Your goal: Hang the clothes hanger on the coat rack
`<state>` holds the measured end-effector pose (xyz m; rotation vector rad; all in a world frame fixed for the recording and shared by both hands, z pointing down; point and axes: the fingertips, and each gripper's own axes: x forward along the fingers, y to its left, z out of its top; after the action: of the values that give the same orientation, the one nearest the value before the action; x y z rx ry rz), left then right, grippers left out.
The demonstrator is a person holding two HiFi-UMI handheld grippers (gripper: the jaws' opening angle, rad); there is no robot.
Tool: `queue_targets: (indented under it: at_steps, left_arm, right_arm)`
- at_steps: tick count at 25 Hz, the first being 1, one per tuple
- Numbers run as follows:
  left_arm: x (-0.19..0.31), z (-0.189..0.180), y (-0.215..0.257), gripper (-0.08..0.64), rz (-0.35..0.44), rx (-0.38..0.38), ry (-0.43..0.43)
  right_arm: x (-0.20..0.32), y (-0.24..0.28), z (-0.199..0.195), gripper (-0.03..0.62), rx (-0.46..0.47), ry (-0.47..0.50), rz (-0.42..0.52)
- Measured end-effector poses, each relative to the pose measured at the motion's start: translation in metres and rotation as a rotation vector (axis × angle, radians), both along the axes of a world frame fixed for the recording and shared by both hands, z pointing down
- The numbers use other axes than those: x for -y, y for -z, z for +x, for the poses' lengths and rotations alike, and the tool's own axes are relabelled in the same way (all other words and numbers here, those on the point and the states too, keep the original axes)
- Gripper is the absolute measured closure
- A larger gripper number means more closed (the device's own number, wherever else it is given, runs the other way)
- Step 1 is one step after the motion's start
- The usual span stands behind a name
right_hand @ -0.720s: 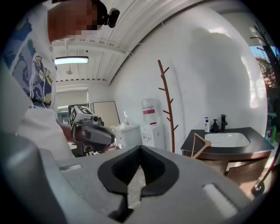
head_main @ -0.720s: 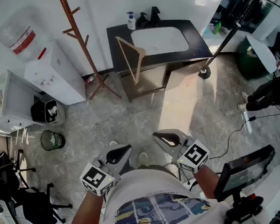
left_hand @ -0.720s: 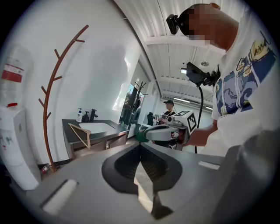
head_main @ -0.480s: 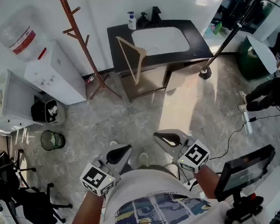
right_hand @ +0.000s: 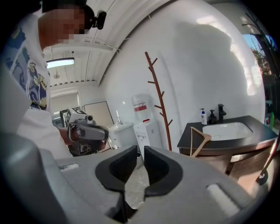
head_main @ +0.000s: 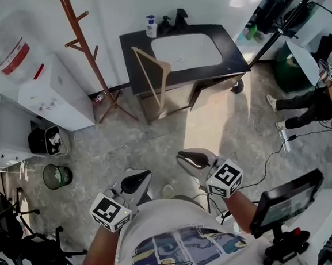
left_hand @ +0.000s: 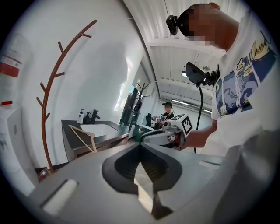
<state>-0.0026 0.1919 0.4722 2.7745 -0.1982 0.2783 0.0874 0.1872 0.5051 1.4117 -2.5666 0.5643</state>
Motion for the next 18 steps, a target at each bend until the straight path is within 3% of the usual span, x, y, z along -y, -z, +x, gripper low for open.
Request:
queue_targets:
  at_steps: [7,13,18]
  left_arm:
    - [0.069,-0.017,0.011,0.557,-0.010,-0.022,-0.087]
    - [0.117,-0.035,0.001,0.557,-0.020,-0.013,-0.152]
    - [0.147,-0.029,0.006,0.557,-0.014,-0.012,-0.136]
  right_arm:
    - [0.079,-0.017,0.010,0.509,0.038,-0.131,-0.069]
    - [0.135,-0.059,0.050,0.489,0.078,-0.298,-0.155]
    - [0.174,-0.101,0.093,0.467,0.203,-0.402,-0.245]
